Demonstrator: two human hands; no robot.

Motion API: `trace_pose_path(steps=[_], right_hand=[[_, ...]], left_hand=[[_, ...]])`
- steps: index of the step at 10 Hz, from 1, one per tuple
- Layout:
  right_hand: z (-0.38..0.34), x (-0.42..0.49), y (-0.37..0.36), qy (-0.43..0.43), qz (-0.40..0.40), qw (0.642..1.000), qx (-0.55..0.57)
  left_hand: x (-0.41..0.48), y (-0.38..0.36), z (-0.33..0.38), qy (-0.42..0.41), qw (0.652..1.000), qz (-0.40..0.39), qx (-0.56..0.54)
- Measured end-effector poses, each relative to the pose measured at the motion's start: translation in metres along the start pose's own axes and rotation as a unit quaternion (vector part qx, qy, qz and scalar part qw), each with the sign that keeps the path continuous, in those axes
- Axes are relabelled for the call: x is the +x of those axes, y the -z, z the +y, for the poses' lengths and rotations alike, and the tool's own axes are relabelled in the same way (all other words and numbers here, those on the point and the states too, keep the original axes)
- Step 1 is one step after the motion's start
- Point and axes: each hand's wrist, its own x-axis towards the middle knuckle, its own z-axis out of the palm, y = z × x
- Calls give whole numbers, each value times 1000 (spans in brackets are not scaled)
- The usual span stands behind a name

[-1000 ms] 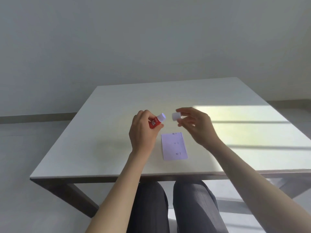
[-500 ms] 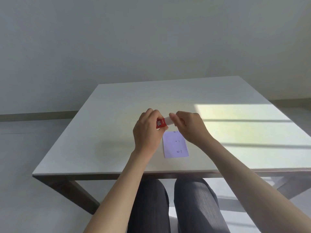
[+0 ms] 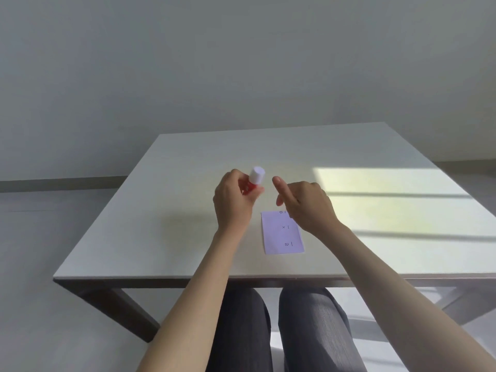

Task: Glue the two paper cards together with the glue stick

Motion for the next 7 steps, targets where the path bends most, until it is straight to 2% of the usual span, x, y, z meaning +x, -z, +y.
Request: trace_pose_path(steps=[1, 2, 6, 7], right_hand=[[7, -6, 3, 3, -15, 1000, 23], [17, -11, 10, -13, -10, 1000, 27], [33, -13, 11, 14, -13, 1000, 4], [35, -11, 2, 0, -14, 1000, 2]], left_hand=[[27, -6, -9, 83, 995, 24, -52], [42, -13, -24, 121, 991, 27, -48], [32, -26, -48, 127, 991, 17, -28], [31, -26, -54, 142, 989, -35, 1]])
